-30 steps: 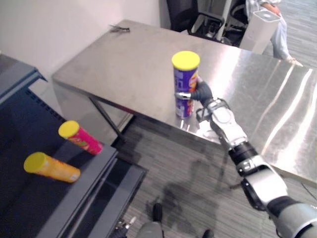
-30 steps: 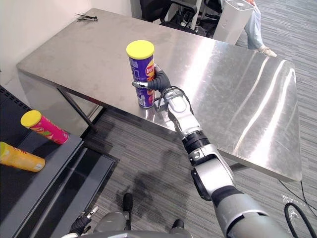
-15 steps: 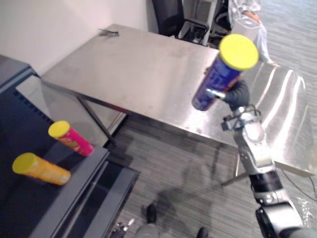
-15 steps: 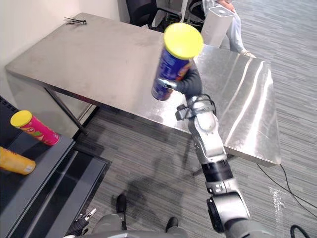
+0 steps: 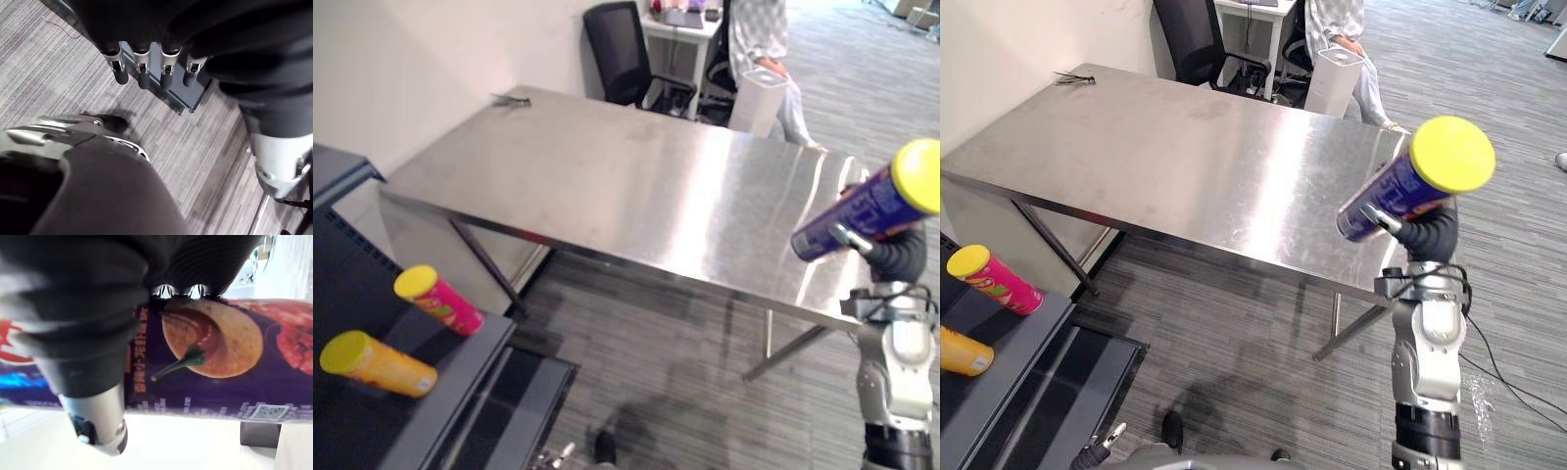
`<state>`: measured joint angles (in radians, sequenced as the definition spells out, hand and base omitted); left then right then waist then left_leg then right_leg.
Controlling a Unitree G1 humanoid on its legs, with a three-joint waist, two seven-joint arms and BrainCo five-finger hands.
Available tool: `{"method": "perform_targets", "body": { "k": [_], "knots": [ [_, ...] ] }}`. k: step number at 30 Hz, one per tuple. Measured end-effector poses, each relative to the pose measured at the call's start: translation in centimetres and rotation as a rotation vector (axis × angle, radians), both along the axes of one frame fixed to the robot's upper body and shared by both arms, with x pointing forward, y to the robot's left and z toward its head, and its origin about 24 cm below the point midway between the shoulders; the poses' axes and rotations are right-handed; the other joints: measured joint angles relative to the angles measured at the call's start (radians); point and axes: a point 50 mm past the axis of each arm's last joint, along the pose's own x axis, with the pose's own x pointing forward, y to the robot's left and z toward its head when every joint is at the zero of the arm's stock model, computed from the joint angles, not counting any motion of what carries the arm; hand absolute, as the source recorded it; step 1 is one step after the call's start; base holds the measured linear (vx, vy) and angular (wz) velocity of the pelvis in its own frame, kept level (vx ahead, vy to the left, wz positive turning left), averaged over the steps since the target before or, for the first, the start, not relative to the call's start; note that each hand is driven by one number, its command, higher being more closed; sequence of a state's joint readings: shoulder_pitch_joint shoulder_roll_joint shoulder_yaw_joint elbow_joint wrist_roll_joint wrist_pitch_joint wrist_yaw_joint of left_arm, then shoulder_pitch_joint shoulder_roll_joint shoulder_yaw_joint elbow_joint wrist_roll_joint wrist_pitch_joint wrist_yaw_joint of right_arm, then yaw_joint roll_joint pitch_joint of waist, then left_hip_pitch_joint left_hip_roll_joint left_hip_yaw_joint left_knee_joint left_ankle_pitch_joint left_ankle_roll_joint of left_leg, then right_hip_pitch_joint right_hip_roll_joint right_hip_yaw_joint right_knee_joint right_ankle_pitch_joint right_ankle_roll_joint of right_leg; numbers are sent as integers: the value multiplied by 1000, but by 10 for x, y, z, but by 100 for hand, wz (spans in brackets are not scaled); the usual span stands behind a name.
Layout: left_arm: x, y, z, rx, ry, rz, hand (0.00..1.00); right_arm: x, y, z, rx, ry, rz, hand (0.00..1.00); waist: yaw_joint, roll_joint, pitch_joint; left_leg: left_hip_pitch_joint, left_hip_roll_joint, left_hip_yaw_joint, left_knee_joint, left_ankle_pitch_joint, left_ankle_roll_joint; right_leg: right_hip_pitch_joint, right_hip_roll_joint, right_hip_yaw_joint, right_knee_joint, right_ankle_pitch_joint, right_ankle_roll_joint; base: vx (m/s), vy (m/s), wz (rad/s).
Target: Put the gum and the chips on the shelf.
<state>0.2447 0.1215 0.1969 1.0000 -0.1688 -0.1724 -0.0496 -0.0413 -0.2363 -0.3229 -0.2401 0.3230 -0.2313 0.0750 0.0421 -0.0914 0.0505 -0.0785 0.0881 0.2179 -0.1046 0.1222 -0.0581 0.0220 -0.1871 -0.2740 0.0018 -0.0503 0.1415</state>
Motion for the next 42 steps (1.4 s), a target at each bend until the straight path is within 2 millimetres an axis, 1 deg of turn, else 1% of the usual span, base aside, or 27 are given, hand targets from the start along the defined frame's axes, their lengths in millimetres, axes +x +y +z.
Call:
{"method": "perform_targets", "body": {
  "k": [2,7,12,17,19,22,23,24,25,26,27,28,29,30,31,32,33,34,35,36,37,38,39,40,41,42],
  "knots": [
    [-2,0,0,0,5,1,0,-7,-6,-8,20,24,-34,100,-10,5,-3,5,2,14,0,-8,-9,-2,0,10,-1,0,0,-12,12,-15],
    [-5,-1,-1,4,15,-16,0,-23,-15,-20,54,60,-102,100,-15,12,-15,16,5,25,0,-12,-13,-3,0,26,0,-3,-4,5,8,-9],
    [-5,-1,-1,5,15,-17,0,-28,-17,-28,80,80,-128,100,-15,15,-19,22,6,33,0,-14,-16,-4,1,34,1,-3,-4,13,1,-4],
    [-7,-1,-1,5,19,-19,0,-30,-17,-31,84,91,-131,100,-15,15,-31,32,5,42,2,-13,-13,0,0,40,9,-3,-4,35,1,-6],
    [-6,-1,-1,5,18,-18,0,-32,-18,-34,82,107,-135,100,-13,15,-31,40,4,42,6,-13,-13,1,-1,40,25,-6,-9,18,3,0],
    [-7,-1,-1,5,19,-18,0,-34,-18,-36,83,119,-138,100,-13,16,-30,49,4,39,7,-13,-13,-19,-10,40,94,-41,-13,-8,-2,2],
    [-7,0,-1,5,19,-19,0,-33,-18,-37,83,120,-135,100,-13,15,-26,49,3,34,8,-15,-16,-43,-20,40,153,-70,-15,-51,-21,16],
    [-4,0,0,4,10,-20,0,-33,-17,-37,84,119,-133,100,-14,8,-5,41,0,23,42,-29,-19,-60,-34,40,218,-104,-17,-47,-21,20],
    [-2,1,0,4,3,-14,0,-32,-16,-37,84,119,-125,100,-13,5,8,27,1,18,78,-44,-16,-69,-42,38,249,-121,-19,-119,-55,26],
    [0,1,1,1,-2,-9,0,-29,-10,-37,85,120,-101,100,-13,9,23,-12,9,5,161,-80,-21,-86,-50,34,300,-148,-22,-90,-39,20],
    [1,1,1,0,-5,-10,0,-27,-7,-36,85,118,-85,100,-13,11,26,-32,15,-6,198,-95,-21,-91,-49,28,317,-156,-26,-131,-76,36],
    [4,0,1,-7,-14,-9,0,-23,-1,-35,87,111,-56,100,-14,29,41,-73,32,-37,260,-116,-28,-90,-41,-1,336,-169,-35,-104,-74,51],
    [8,-2,1,-21,-33,9,0,-18,5,-33,89,103,-27,100,-12,49,54,-106,47,-71,297,-119,-31,-90,-25,-31,346,-175,-43,-165,-113,71],
    [9,-4,1,-30,-42,17,0,-14,10,-31,95,90,-3,100,-12,64,66,-131,51,-102,312,-113,-39,-90,-16,-60,355,-182,-54,-184,-117,87],
    [11,-7,1,-38,-49,16,0,-10,14,-27,103,70,22,100,-9,79,82,-156,59,-141,314,-98,-49,-91,-6,-99,373,-194,-65,-157,-110,80],
    [11,-8,1,-43,-51,16,0,-8,16,-24,107,59,35,100,-7,85,93,-164,62,-154,311,-92,-50,-92,-2,-120,384,-201,-74,-160,-129,88],
    [10,-11,0,-50,-49,18,0,-5,19,-20,120,38,55,100,6,98,112,-169,77,-149,284,-90,-47,-90,3,-158,404,-206,-87,-182,-195,117],
    [10,-13,0,-56,-48,16,0,-4,18,-19,116,32,52,100,16,97,114,-181,103,-80,252,-116,5,-81,-3,-224,378,-201,-107,-180,-151,113],
    [11,-13,0,-57,-50,16,0,-4,17,-18,114,30,50,100,17,95,116,-184,110,-53,251,-119,23,-80,-9,-243,374,-202,-111,-175,-121,137],
    [12,-13,0,-56,-54,17,0,-2,15,-16,114,18,42,100,17,83,123,-206,131,55,289,-137,73,-74,-32,-304,371,-206,-132,-103,-36,108],
    [12,-12,0,-57,-52,16,0,-1,14,-14,116,10,33,100,15,90,121,-218,141,113,344,-132,95,-67,-47,-341,371,-207,-134,-96,-88,153],
    [11,-12,0,-59,-51,16,0,0,10,-12,119,-1,16,100,16,79,125,-210,155,211,439,-131,107,-49,-74,-398,367,-208,-135,-45,-81,160],
    [11,-13,0,-61,-51,15,0,-1,7,-10,117,-15,-6,100,13,85,121,-186,170,290,509,-149,109,-27,-96,-460,363,-200,-123,-47,-60,154],
    [10,-13,0,-63,-50,15,0,-2,5,-9,116,-19,-16,100,12,91,117,-170,181,314,536,-162,110,-20,-104,-493,361,-195,-118,-36,-13,157],
    [11,-14,0,-67,-52,14,0,-2,3,-8,113,-25,-29,100,9,102,110,-137,193,326,559,-199,90,-8,-116,-552,359,-190,-110,-47,34,154],
    [12,-15,0,-70,-55,14,0,-2,2,-7,113,-26,-34,100,6,107,107,-110,197,322,537,-222,69,1,-128,-606,353,-182,-97,-40,56,149]
  ]
}}
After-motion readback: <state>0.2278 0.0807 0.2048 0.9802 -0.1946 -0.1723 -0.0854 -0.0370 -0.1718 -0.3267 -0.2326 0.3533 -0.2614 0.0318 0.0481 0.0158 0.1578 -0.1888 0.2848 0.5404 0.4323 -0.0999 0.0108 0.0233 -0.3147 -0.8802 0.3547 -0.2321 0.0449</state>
